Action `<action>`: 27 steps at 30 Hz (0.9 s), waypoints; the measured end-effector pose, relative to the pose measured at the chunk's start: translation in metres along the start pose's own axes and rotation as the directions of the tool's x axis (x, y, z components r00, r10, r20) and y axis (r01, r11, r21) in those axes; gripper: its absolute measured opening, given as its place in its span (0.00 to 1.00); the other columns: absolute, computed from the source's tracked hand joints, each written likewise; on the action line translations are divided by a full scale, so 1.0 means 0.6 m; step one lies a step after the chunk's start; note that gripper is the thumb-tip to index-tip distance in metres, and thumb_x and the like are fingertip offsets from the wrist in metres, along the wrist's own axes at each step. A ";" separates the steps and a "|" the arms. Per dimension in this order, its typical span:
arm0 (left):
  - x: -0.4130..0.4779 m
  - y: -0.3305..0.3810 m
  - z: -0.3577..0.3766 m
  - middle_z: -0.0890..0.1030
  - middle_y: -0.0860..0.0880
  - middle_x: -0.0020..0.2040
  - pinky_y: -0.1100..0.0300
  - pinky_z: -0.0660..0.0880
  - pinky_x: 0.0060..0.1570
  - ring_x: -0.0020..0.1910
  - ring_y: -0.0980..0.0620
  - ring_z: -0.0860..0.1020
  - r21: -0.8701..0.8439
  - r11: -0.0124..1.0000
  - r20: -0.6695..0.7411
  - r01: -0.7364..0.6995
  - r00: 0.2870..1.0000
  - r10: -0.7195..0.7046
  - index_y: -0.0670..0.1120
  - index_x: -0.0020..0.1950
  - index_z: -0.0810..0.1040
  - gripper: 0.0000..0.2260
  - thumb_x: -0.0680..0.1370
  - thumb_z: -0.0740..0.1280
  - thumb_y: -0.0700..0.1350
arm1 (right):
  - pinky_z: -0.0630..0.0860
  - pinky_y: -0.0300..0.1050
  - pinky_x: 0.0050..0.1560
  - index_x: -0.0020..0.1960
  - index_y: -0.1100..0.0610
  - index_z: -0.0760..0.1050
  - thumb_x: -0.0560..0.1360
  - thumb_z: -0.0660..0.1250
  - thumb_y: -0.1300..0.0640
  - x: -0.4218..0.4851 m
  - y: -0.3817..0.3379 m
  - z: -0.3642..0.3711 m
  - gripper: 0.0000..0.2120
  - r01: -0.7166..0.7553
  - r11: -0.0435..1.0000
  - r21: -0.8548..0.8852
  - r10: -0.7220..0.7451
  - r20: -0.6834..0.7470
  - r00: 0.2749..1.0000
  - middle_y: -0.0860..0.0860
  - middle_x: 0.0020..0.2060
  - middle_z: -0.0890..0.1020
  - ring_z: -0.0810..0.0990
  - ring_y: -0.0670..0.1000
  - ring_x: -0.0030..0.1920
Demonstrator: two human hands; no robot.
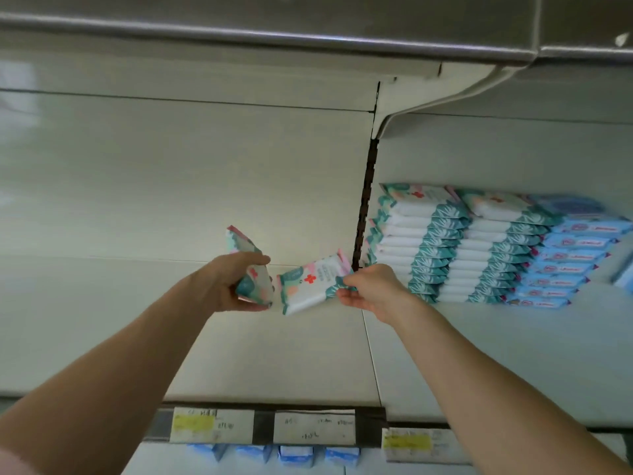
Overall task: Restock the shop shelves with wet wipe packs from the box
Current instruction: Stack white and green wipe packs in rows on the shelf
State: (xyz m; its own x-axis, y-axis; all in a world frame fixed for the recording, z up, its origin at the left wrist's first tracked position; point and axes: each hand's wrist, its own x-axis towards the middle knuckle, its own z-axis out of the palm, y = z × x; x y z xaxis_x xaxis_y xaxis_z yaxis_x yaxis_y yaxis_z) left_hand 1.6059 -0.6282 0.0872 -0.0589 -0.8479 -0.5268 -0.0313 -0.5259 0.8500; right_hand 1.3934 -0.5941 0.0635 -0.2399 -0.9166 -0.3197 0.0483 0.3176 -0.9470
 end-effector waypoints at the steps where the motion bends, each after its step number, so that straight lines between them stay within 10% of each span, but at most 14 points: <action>1: 0.003 -0.002 0.003 0.77 0.39 0.57 0.43 0.81 0.36 0.51 0.38 0.78 0.015 1.000 0.017 0.021 1.000 -0.022 0.43 0.63 0.70 0.20 0.74 0.72 0.41 | 0.80 0.40 0.30 0.42 0.65 0.72 0.76 0.62 0.72 0.008 0.006 0.005 0.06 -0.011 1.000 0.013 0.011 -0.025 1.000 0.59 0.38 0.79 0.78 0.50 0.31; 10: 0.045 -0.014 0.021 0.75 0.39 0.62 0.40 0.79 0.50 0.55 0.37 0.78 0.059 0.998 -0.095 -0.026 0.995 0.032 0.41 0.67 0.67 0.20 0.76 0.65 0.34 | 0.81 0.52 0.46 0.68 0.65 0.68 0.80 0.56 0.68 0.066 0.039 0.036 0.16 -0.064 0.997 -0.031 0.058 -0.177 0.983 0.58 0.57 0.80 0.75 0.50 0.29; 14: 0.048 -0.020 0.015 0.79 0.38 0.59 0.39 0.78 0.52 0.51 0.38 0.81 0.001 0.999 -0.061 -0.053 0.997 0.053 0.39 0.66 0.69 0.20 0.75 0.67 0.33 | 0.81 0.51 0.48 0.64 0.65 0.72 0.76 0.61 0.68 0.079 0.046 0.033 0.17 -0.016 0.969 -0.246 -0.025 -0.163 0.986 0.58 0.58 0.80 0.81 0.55 0.43; 22: 0.029 -0.016 0.036 0.82 0.40 0.48 0.50 0.81 0.30 0.36 0.44 0.83 -0.139 0.989 0.100 -0.055 0.993 0.069 0.40 0.57 0.73 0.12 0.77 0.57 0.31 | 0.75 0.48 0.41 0.56 0.60 0.70 0.80 0.58 0.59 0.045 0.039 0.019 0.07 0.204 0.444 -0.873 -0.434 -0.010 0.901 0.55 0.50 0.79 0.80 0.58 0.49; 27: 0.031 -0.006 0.047 0.84 0.42 0.39 0.57 0.81 0.32 0.32 0.47 0.83 -0.031 0.999 0.245 -0.041 0.968 0.047 0.40 0.55 0.75 0.11 0.75 0.60 0.34 | 0.79 0.54 0.51 0.58 0.58 0.76 0.77 0.62 0.50 0.011 -0.009 0.019 0.14 0.328 0.847 -0.419 -0.321 0.090 0.943 0.53 0.51 0.82 0.81 0.55 0.50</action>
State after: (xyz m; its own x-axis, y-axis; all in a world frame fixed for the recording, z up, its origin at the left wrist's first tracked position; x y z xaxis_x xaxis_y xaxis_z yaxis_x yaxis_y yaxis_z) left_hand 1.5768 -0.6400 0.0746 -0.3032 -0.8294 -0.4692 0.0015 -0.4928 0.8701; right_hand 1.4028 -0.6044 0.0661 -0.1542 -0.9880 -0.0002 -0.4441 0.0695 -0.8933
